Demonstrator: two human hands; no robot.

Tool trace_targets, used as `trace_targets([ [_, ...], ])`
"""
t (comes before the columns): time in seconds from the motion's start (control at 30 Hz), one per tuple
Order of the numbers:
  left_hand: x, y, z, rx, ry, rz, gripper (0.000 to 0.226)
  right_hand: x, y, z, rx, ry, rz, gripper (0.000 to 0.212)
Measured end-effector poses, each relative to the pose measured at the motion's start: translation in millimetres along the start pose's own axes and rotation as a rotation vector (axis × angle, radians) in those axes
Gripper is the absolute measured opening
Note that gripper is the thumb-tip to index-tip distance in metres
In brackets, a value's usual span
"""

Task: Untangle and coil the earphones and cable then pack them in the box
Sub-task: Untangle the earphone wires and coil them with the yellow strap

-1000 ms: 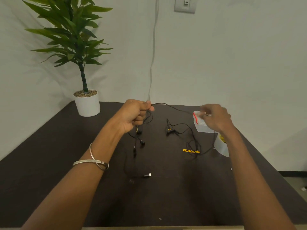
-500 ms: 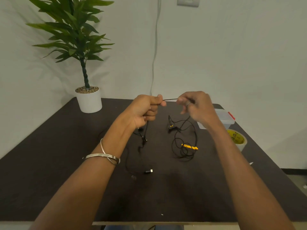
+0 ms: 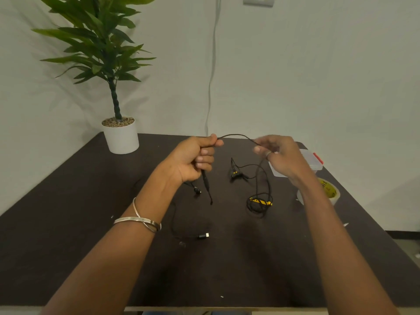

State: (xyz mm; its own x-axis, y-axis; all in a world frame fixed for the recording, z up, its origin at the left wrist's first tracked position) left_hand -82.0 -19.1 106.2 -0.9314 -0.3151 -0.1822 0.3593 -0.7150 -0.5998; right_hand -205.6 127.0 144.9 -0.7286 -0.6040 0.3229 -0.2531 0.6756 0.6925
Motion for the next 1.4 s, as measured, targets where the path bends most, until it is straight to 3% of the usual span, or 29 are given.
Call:
trace_targets([
  [0.1, -0.9, -5.2, -9.8, 0.027, 0.038, -0.019, 0.024, -5.7, -11.0, -22.5, 0.11, 0.107, -0.075, 0.039],
  [0.2, -1.2, -11.5, -14.2, 0.057, 0.055, -0.027, 0.023, -10.5, -25.1, -45.2, 0.159, 0.218, -0.147, 0.03],
  [0.27, -2.8, -12.8, -15.6, 0.048, 0.07, -0.032, 0.024, -8.8, -23.8, -48.0, 0.128, 0.215, -0.091, 0.011],
  [0.5, -9.9, -8.9, -21.3, 0.027, 0.123, -0.068, 0.021, 0.7, 8.9, -22.6, 0.153, 0.078, 0.204, 0.021],
  [0.67, -9.0, -7.8, -28.9, 0.049, 0.161, -0.08, 0.021, -5.9, 14.3, -7.6, -0.046, 0.011, 0.332, 0.02],
  [0.77, -7.5, -3.3, -23.5, 0.149, 0.099, -0.054, 0.022, -10.2, 5.1, -1.9, -0.17, 0.05, 0.236, 0.019],
  [0.9, -5.2, -10.2, -18.4, 0.293, 0.005, -0.034, 0.023, -23.1, -22.1, -31.3, -0.243, 0.323, 0.078, 0.04],
  [1.0, -2.7, -19.1, -17.7, 0.288, -0.023, -0.044, 0.027, -23.7, -40.7, -43.9, -0.093, 0.382, 0.012, 0.023],
  [1.1, -1.8, -20.3, -14.9, 0.237, -0.005, -0.065, 0.032, -16.0, -41.2, -38.3, 0.015, 0.356, 0.053, 0.025],
  [1.23, 0.4, -11.3, -19.0, 0.234, 0.073, -0.078, 0.038, -8.0, -47.3, -36.8, -0.023, 0.376, 0.045, 0.026],
  [1.4, 4.9, -4.7, -25.0, 0.175, 0.123, -0.126, 0.034, 6.9, -41.7, -26.3, -0.126, 0.329, 0.221, 0.023],
])
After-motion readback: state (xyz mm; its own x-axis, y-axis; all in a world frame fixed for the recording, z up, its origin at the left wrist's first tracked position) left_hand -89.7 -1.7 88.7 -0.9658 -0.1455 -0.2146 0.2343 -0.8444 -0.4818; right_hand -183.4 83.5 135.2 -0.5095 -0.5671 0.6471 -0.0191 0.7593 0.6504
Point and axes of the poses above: each hand's wrist, its own x-axis towards the middle knuckle, its own y-axis out of the back of the hand, z = x × y, the point moved 9 cm from there along x, towards the middle knuckle, and after that the axes turned 14 degrees about -x, right-handed, at the moved point
